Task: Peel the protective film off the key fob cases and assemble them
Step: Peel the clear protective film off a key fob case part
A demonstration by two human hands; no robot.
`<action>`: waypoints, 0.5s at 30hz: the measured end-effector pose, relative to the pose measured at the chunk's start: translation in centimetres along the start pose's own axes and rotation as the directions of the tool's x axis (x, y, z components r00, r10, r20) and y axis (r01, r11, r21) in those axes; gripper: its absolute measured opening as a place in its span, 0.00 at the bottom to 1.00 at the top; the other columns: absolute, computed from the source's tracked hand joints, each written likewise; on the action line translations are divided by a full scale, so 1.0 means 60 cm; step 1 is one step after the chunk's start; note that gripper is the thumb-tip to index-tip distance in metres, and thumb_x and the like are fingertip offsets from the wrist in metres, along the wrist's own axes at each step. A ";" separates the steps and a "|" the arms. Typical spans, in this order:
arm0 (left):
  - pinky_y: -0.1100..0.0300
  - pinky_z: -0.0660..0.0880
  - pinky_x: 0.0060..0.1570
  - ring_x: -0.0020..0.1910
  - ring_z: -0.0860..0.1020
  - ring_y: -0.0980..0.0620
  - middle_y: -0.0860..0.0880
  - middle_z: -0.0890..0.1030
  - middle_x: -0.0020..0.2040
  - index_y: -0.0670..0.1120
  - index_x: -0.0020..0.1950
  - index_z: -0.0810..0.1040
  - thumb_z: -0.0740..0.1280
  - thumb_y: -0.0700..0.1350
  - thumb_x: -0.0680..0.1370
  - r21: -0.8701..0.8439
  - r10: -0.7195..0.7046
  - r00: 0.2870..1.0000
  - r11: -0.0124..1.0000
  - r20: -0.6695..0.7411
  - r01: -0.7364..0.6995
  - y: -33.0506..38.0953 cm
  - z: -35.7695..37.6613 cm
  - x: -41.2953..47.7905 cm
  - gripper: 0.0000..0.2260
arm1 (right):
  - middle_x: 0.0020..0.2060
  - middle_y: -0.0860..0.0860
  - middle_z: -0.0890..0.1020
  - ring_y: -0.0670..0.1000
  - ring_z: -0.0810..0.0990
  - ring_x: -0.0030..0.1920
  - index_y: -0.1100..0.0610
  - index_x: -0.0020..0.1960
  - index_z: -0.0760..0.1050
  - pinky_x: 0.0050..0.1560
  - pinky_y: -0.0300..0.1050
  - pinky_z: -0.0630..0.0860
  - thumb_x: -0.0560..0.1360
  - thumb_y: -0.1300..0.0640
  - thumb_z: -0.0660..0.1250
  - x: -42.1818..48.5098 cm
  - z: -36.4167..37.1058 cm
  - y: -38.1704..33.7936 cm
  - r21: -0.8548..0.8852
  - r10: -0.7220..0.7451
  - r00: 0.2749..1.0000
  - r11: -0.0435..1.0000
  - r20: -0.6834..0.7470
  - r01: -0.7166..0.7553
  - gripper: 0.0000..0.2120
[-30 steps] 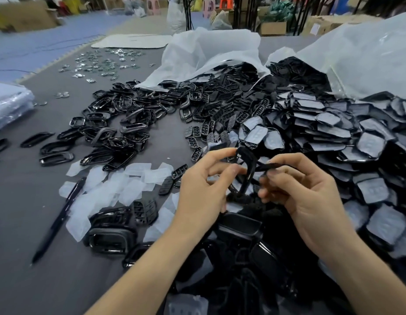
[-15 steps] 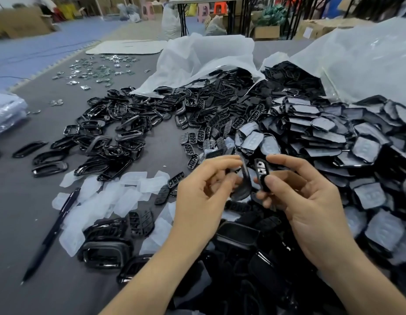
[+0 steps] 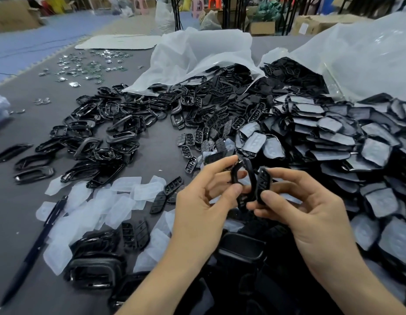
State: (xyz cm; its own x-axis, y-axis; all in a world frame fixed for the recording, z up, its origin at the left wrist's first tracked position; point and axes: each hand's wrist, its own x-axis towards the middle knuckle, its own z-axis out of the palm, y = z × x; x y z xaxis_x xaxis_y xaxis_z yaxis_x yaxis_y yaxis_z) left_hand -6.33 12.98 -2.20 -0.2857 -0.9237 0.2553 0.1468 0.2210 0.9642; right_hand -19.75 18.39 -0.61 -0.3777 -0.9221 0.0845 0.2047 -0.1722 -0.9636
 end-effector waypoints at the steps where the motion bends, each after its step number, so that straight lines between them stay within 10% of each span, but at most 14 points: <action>1: 0.65 0.77 0.41 0.48 0.84 0.53 0.52 0.85 0.49 0.59 0.58 0.79 0.68 0.41 0.74 -0.001 -0.011 1.000 1.000 0.005 0.011 -0.002 0.000 0.000 0.17 | 0.35 0.56 0.82 0.59 0.85 0.33 0.60 0.51 0.79 0.33 0.39 0.80 0.64 0.64 0.69 -0.001 -0.001 0.000 -0.003 0.004 1.000 1.000 0.005 -0.004 0.15; 15: 0.67 0.76 0.42 0.47 0.84 0.53 0.52 0.85 0.48 0.57 0.58 0.79 0.69 0.41 0.74 0.058 -0.011 1.000 0.998 0.009 0.011 -0.005 0.004 -0.006 0.16 | 0.32 0.54 0.82 0.54 0.84 0.30 0.58 0.44 0.80 0.31 0.38 0.79 0.70 0.70 0.69 0.001 -0.013 0.002 -0.060 -0.014 1.000 0.998 -0.025 0.013 0.09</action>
State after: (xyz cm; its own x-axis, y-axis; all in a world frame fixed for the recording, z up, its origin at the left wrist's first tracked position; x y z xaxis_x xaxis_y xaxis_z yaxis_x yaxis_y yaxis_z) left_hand -6.48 13.29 -2.55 -0.2958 -0.9233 0.2451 0.0889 0.2289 0.9694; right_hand -20.48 18.60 -0.90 -0.4030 -0.9106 0.0917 0.1453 -0.1626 -0.9759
